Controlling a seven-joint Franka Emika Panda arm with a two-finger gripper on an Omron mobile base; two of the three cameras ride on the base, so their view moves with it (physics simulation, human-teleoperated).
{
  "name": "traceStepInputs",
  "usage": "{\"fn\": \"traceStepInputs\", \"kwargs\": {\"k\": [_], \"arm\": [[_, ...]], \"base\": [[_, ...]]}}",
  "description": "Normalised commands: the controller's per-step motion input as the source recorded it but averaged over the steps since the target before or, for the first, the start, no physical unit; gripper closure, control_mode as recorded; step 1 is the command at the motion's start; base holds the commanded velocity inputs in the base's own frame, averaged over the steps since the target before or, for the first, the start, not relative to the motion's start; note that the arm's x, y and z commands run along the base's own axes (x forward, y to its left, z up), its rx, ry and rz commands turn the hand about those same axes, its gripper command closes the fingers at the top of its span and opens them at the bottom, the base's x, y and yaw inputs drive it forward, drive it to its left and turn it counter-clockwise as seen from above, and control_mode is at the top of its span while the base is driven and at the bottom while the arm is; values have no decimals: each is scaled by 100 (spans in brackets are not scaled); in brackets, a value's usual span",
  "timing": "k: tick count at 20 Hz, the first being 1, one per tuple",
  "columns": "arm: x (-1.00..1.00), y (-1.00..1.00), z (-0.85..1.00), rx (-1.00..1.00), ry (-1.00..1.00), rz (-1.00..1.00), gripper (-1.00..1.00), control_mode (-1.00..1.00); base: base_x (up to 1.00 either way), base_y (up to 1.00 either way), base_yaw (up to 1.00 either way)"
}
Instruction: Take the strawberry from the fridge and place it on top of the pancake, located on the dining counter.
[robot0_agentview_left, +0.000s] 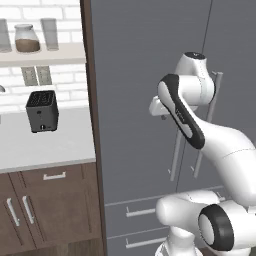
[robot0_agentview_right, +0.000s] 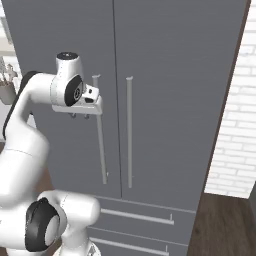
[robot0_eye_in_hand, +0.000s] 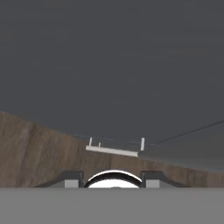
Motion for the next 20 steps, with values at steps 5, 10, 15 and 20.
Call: {"fn": "traceStepInputs", "kwargs": {"k": [5, 10, 15, 20], "arm": [[-28, 0, -1, 0, 0, 0, -100, -100], [-52, -25, 0, 0, -1, -3, -100, -100], [-47, -45, 0, 0, -1, -1, -100, -100], [-63, -24, 0, 0, 0, -5, -100, -100]], "base": [[0, 0, 0], [0, 0, 0], [0, 0, 0], [0, 0, 0]]}}
